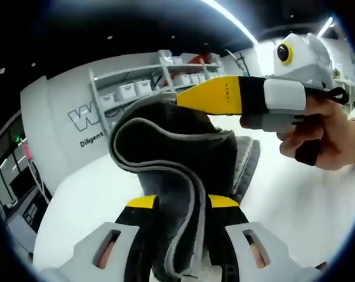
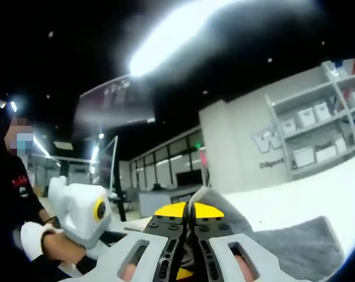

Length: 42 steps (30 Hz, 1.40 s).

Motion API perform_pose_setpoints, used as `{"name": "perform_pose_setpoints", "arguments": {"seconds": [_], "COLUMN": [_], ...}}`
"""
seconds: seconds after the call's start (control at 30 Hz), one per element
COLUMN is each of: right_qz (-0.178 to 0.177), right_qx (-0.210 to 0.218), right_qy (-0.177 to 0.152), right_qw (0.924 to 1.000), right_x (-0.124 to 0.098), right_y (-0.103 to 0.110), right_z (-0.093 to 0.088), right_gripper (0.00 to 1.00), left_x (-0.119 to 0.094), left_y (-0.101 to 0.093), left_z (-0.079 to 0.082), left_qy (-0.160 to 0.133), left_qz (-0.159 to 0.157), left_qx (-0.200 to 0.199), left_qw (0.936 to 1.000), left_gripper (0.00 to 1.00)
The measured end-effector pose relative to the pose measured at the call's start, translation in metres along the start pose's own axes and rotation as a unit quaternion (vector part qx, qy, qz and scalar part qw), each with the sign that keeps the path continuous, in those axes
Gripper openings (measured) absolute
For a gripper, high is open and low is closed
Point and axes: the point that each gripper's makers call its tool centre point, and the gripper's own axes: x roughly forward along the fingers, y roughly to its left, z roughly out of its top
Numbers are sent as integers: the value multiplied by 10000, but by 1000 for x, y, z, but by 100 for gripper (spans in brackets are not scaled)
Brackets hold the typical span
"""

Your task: Open the folded towel by lifting each exposed corner and separating the folded layers until the towel lies flat within the target outline without major curled edges

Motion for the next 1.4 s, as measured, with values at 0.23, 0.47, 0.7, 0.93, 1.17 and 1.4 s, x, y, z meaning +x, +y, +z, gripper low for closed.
{"name": "perform_pose_setpoints", "arguments": {"seconds": [0.23,0.47,0.7,0.93,1.17,1.4], "right_qz": [-5,-24,2,117,228,301], "right_qx": [26,-10,-23,-288,-398,-388], "right_qy": [4,37,87,248,323,350], "right_qw": [10000,10000,10000,9992,9984,9982], "right_x": [0,-1,0,6,12,16], "right_y": [1,0,1,12,26,35], "right_z": [1,0,-2,-13,-18,-23], "right_gripper": [0,0,0,0,0,0], "left_x": [-7,-12,-17,-18,-19,-21], "left_y": [14,36,53,64,71,72], "left_z": [5,-1,-10,-22,-31,-34], "left_qy": [-201,-208,-172,-39,52,79], "left_qz": [157,374,525,668,734,717], "left_qx": [-330,-839,-1291,-1446,-1643,-1764], "left_qw": [9991,9956,9901,9872,9837,9817], "left_gripper": [13,10,10,10,9,8]}}
